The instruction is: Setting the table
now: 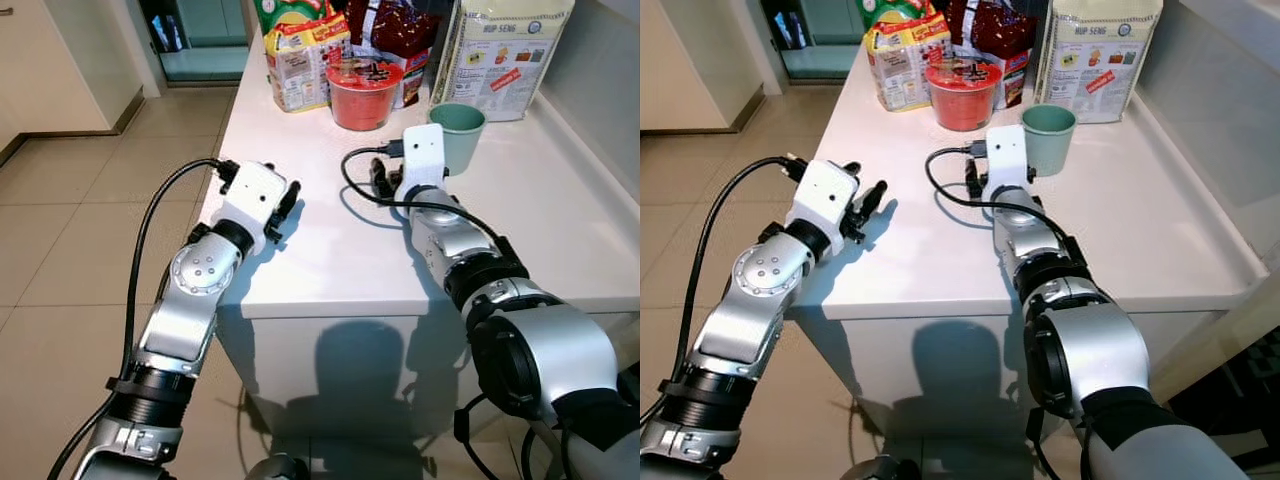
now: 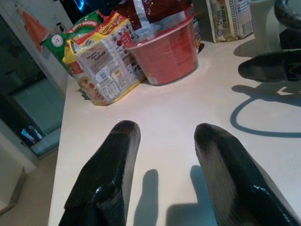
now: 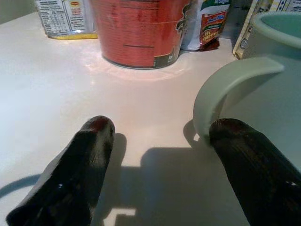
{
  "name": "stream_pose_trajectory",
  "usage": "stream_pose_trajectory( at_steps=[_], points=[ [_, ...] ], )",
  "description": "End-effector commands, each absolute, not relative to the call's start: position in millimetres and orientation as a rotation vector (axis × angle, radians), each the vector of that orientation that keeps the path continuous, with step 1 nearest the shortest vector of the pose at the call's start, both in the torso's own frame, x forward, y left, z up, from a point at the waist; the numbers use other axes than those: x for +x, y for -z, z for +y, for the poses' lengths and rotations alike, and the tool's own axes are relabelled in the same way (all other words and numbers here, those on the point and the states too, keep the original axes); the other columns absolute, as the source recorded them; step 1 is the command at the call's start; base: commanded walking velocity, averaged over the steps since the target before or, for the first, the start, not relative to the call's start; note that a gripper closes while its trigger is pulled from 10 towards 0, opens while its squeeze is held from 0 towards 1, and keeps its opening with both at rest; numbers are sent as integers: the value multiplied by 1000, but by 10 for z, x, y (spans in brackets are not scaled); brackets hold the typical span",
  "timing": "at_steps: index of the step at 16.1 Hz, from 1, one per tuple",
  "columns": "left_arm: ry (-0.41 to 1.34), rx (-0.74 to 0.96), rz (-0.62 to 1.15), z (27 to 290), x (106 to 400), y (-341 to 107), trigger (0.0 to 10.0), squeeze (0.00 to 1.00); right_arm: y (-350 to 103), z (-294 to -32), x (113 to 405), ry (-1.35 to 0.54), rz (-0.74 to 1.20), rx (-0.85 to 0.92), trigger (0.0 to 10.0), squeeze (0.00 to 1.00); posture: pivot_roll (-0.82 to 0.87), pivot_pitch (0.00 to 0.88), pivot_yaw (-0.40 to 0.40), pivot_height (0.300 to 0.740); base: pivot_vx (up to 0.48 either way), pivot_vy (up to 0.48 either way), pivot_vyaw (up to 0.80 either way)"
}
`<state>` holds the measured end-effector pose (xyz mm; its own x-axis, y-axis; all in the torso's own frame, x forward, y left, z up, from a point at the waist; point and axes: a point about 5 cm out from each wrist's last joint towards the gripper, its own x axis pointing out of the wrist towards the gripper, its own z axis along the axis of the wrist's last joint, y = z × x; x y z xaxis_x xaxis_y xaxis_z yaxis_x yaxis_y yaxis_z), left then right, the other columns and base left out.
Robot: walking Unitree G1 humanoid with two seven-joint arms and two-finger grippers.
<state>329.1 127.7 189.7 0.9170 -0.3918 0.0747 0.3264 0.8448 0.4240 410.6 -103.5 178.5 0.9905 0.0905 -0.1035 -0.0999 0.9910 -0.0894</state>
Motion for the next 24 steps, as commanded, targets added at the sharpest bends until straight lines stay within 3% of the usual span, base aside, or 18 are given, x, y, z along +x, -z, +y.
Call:
stream_pose_trajectory(
  at_steps=[1,5,6,7,8,24],
  points=[
    [380,426,-162,1282,3273,-1918,10000,0,-1882,-1002,4134,-100,84,-103,10000,1000,254,83,40,740,0,0,0],
    [390,426,-167,1251,3291,-1937,10000,0,-1898,-1052,4140,-83,71,-132,10000,1000,234,75,42,740,0,0,0],
    [398,426,-169,1230,3296,-1937,10000,0,-1906,-1073,4143,-73,65,-136,10000,161,227,74,44,740,0,0,0],
    [404,429,-170,1215,3299,-1934,10000,0,-1916,-1095,4146,-60,58,-140,1647,0,221,74,45,740,0,0,0],
    [406,429,-170,1206,3302,-1932,10000,0,-1917,-1104,4147,-60,56,-142,0,0,218,73,46,740,0,0,0],
    [427,441,-180,1160,3323,-1925,10000,0,-2001,-1102,4161,-130,23,-70,0,0,180,88,46,740,0,0,0]
  ],
)
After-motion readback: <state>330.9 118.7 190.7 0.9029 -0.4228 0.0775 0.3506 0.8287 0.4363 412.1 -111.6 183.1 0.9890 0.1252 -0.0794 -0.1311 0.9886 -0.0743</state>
